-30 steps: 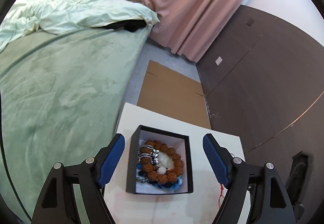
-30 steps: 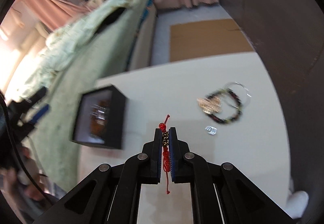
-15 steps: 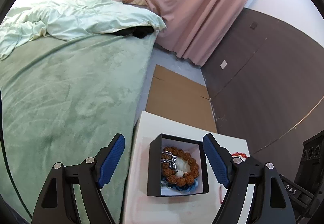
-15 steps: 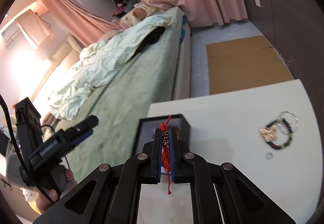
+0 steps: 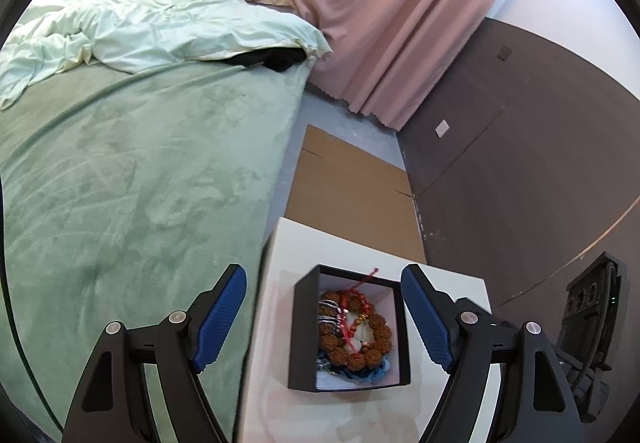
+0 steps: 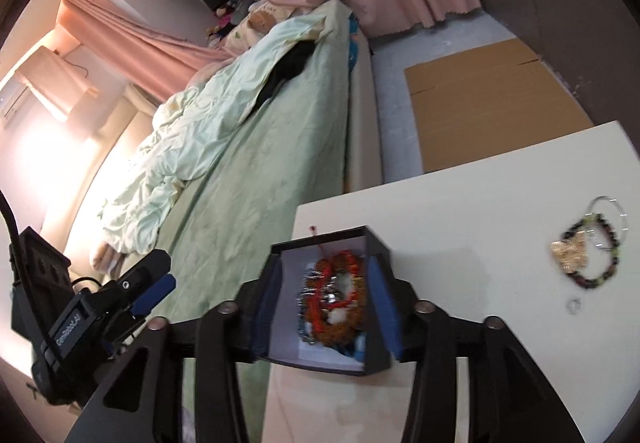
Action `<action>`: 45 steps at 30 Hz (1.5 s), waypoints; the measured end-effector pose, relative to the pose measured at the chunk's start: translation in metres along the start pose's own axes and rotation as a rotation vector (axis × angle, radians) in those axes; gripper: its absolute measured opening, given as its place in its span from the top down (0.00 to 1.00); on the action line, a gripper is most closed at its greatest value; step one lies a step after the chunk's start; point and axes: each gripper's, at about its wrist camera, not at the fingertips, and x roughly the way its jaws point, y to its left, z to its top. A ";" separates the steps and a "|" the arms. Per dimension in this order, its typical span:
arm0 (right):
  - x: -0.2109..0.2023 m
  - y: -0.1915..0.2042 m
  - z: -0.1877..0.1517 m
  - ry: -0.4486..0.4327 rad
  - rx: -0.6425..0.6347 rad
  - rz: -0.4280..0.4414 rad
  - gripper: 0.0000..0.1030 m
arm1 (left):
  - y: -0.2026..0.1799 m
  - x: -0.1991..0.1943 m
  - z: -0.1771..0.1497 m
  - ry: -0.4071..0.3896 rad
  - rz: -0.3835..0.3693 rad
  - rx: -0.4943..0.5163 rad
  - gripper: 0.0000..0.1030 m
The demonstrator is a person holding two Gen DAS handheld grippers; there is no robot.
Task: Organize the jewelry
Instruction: 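Move the left gripper to the butterfly-charm bead bracelet and grasp it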
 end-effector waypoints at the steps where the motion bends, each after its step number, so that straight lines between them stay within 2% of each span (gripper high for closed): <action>1: -0.006 -0.003 0.000 -0.006 0.002 -0.007 0.49 | -0.004 0.001 -0.002 0.002 -0.002 0.012 0.22; 4: -0.021 -0.014 -0.002 -0.009 0.010 -0.027 0.48 | -0.015 0.002 -0.007 0.005 -0.009 0.040 0.20; 9: -0.046 -0.033 -0.001 -0.022 0.031 -0.052 0.47 | -0.039 0.002 -0.017 -0.011 -0.023 0.095 0.08; 10: -0.053 -0.038 -0.001 -0.026 0.042 -0.059 0.41 | -0.045 0.003 -0.020 -0.013 -0.027 0.110 0.07; 11: -0.057 -0.043 0.000 -0.032 0.051 -0.066 0.32 | -0.052 0.004 -0.023 -0.011 -0.035 0.126 0.06; 13: -0.070 -0.053 0.001 -0.051 0.072 -0.071 0.23 | -0.064 0.006 -0.027 -0.005 -0.047 0.150 0.05; 14: -0.075 -0.058 0.001 -0.057 0.085 -0.064 0.21 | -0.069 0.008 -0.030 -0.001 -0.052 0.161 0.05; 16: -0.084 -0.067 0.002 -0.057 0.105 -0.056 0.21 | -0.082 0.011 -0.035 0.012 -0.061 0.188 0.05; 29: -0.121 -0.124 -0.004 -0.025 0.153 -0.163 0.21 | -0.140 0.037 -0.069 0.101 -0.107 0.320 0.05; 33: -0.124 -0.149 -0.006 -0.007 0.234 -0.170 0.21 | -0.157 0.048 -0.074 0.119 -0.116 0.345 0.05; 36: -0.127 -0.164 -0.007 -0.009 0.283 -0.177 0.21 | -0.168 0.056 -0.078 0.134 -0.141 0.360 0.10; 41: -0.129 -0.182 -0.007 -0.017 0.359 -0.180 0.21 | -0.183 0.079 -0.081 0.195 -0.159 0.380 0.28; 45: -0.127 -0.186 -0.002 -0.020 0.368 -0.176 0.21 | -0.190 0.098 -0.082 0.234 -0.161 0.376 0.32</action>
